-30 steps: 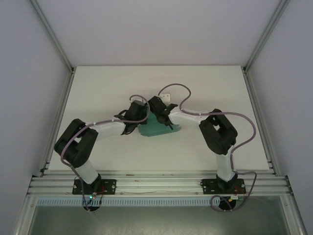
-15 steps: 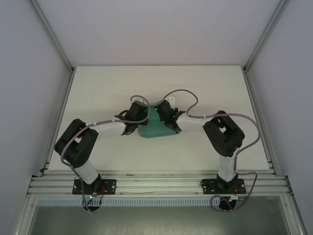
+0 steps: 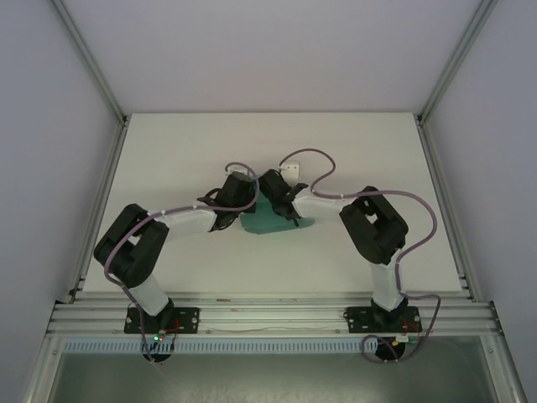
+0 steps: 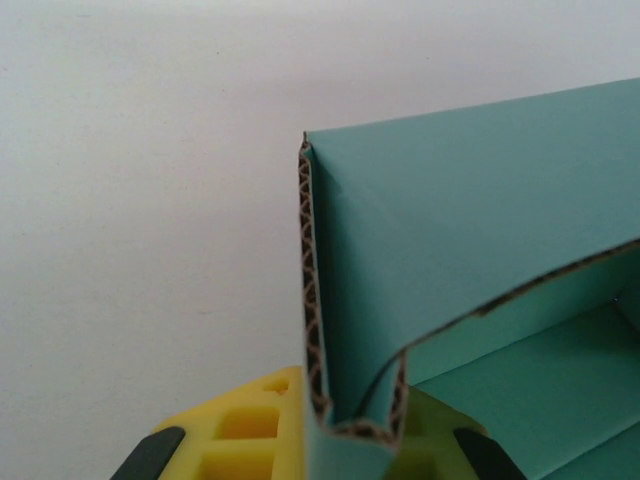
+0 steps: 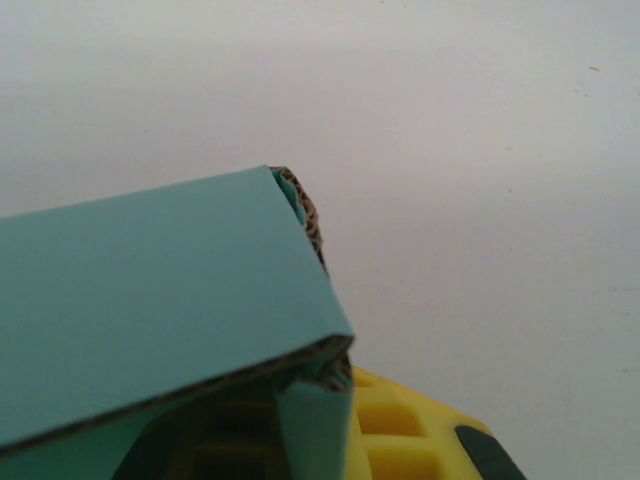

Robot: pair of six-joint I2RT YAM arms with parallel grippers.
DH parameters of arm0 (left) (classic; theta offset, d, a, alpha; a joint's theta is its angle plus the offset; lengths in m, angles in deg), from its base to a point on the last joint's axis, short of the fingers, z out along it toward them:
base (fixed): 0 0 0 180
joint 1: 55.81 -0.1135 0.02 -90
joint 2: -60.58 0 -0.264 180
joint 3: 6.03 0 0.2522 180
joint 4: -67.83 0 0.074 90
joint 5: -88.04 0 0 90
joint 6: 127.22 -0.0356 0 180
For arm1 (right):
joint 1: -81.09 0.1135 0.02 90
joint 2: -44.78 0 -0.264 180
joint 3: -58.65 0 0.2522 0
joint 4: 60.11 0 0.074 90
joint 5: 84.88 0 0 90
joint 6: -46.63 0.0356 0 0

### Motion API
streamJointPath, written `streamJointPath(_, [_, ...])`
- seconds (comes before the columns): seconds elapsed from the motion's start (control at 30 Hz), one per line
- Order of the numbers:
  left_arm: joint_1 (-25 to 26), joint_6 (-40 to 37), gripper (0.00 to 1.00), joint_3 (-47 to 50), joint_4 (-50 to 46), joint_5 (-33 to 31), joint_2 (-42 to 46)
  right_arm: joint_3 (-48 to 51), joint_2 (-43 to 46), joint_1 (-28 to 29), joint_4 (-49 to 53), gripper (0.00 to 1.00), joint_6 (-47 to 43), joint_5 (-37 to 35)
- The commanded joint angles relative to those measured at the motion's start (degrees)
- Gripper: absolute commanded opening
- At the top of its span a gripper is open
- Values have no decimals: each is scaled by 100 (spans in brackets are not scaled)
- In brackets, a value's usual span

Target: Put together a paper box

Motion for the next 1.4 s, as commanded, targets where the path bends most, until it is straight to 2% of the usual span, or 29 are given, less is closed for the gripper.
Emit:
streamJointPath(0.0, [-64,111,0,-102,-395,-332,23,403,-67,-397,133,0,93,-1055])
streamJointPath(0.17, [-69,60,0,-203,-433,-326,-45,1281,701,-408,-1832,14,-731,559])
streamJointPath(0.2, [-66,39,0,-234,-448,-325,-58,1424,887,-403,-2137,19,-881,901])
streamJointPath(0.27, [-67,-15,0,-289,-468,-303,-77,1658,1284,-408,-2497,40,-1049,1522])
streamJointPath(0.3, [-65,-64,0,-300,-460,-293,-80,1798,1526,-411,-2696,58,-1161,1927])
streamJointPath(0.33, [-73,-103,0,-315,-454,-293,-74,1927,1751,-410,-2859,71,-1255,2327])
streamJointPath(0.4, [-73,-211,0,-350,-441,-279,-55,2182,2293,-410,-3131,83,-1323,2957])
streamJointPath(0.47, [-72,-342,0,-384,-410,-235,-25,2432,2732,-410,-3250,99,-1303,3209])
streamJointPath(0.57, [-80,-614,0,-455,-422,-64,36,2721,3488,-424,-3108,100,-1246,3023])
streamJointPath(0.63, [-122,-1007,0,-508,-446,287,96,2915,3997,-445,-2856,100,-1167,2680])
streamJointPath(0.77, [-308,-2180,0,-783,-882,1866,204,3395,4981,-528,-2456,100,-966,2117])
streamJointPath(0.87, [-280,-3391,0,-1244,-2071,2978,210,3741,5671,-660,-2117,100,-804,2004])
streamJointPath(0.9, [-221,-3712,0,-1383,-2498,3163,223,3858,5881,-712,-2005,100,-770,2008])
streamJointPath(1.03, [67,-4230,0,-1553,-3423,2941,206,4165,6500,-814,-1555,100,-665,1908])
streamJointPath(1.23, [450,-4015,0,-1891,-4114,1990,-193,4437,6890,-883,-1175,100,-632,1767])
streamJointPath(1.37, [883,-4035,0,-2343,-4699,935,-793,4452,6848,-906,-998,100,-589,1724])
